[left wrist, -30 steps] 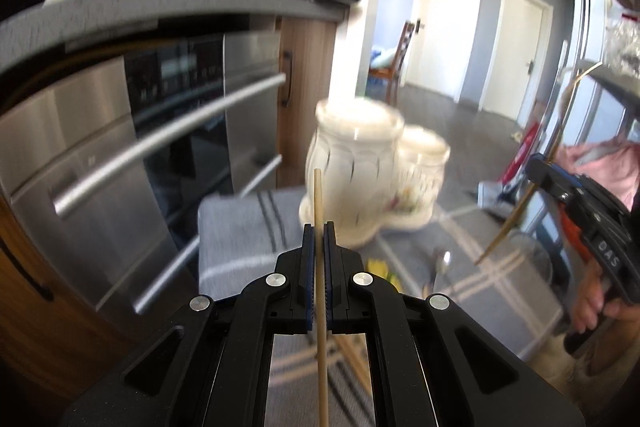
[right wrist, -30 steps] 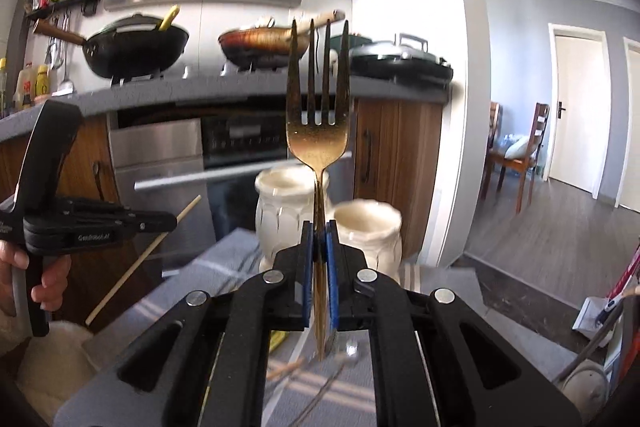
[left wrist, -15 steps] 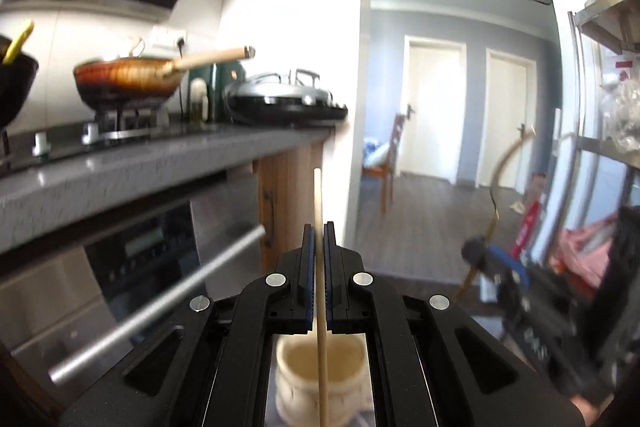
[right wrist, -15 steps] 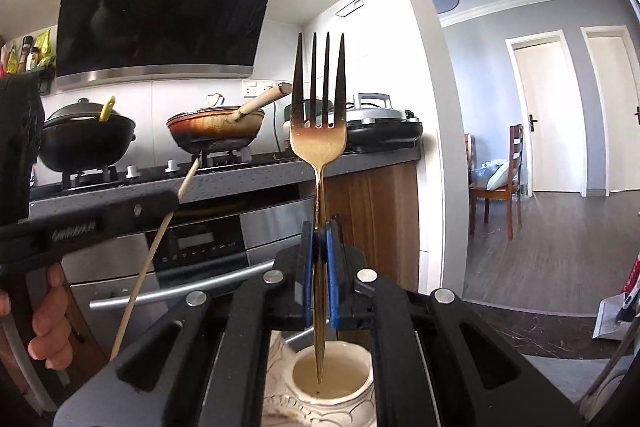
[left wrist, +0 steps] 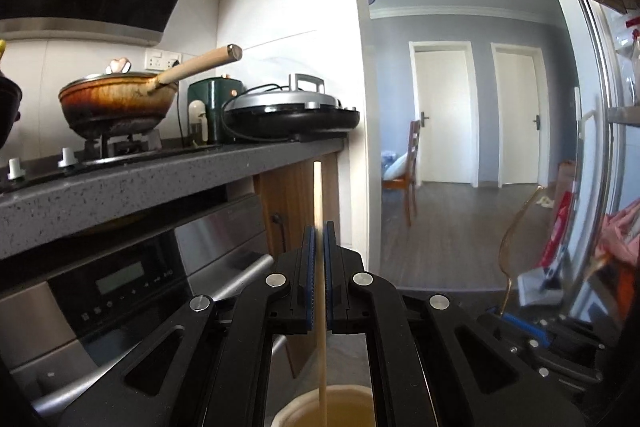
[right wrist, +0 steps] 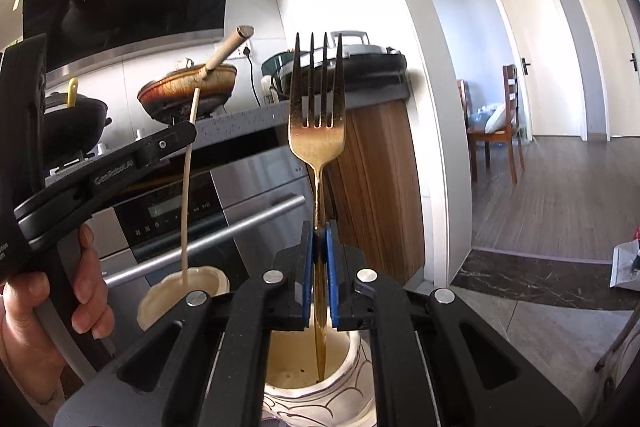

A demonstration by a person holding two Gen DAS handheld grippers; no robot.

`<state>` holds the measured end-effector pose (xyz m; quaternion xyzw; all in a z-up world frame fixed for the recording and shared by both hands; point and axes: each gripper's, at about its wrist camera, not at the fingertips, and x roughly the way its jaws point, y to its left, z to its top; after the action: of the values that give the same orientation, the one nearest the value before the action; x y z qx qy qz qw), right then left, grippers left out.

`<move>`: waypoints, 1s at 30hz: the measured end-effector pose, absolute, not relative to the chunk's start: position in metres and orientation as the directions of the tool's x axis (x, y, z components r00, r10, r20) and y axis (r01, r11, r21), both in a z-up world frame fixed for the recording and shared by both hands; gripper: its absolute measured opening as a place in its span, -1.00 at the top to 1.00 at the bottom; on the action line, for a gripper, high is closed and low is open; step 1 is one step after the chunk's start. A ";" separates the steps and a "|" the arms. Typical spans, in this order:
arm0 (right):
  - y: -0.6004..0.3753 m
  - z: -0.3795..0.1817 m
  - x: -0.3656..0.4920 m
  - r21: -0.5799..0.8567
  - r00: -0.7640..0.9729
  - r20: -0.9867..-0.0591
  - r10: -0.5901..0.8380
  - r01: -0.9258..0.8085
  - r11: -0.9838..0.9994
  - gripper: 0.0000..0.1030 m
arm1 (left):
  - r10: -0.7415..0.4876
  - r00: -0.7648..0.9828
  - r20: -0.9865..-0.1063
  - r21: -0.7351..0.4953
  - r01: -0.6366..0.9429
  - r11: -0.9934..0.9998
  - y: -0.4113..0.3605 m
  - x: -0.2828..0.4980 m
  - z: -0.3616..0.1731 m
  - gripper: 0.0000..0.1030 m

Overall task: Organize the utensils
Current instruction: 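Lift the fork into the holder's smaller pot while the left tool drops the chopstick into the larger pot, then open both tools and withdraw them back over the table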

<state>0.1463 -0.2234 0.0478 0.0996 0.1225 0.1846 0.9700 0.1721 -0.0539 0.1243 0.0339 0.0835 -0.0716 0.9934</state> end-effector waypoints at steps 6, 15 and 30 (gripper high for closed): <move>-0.220 0.037 0.156 0.228 0.887 -0.265 0.379 -0.324 0.918 0.88 | -0.139 0.949 -0.282 0.037 0.155 0.987 -0.040 0.159 0.095 0.91; -0.224 0.025 0.166 0.258 0.866 -0.329 0.376 -0.300 0.918 0.88 | -0.108 0.907 -0.407 0.051 0.140 0.989 -0.028 0.146 0.071 0.91; -0.222 0.020 0.168 0.249 0.862 -0.353 0.363 -0.288 0.925 0.83 | -0.089 0.901 -0.424 0.052 0.122 0.991 -0.022 0.132 0.073 0.36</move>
<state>0.1684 -0.2224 0.0202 0.0941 0.2007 0.1694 0.9603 0.1318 -0.0216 0.0730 0.0387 0.2152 -0.0542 0.9743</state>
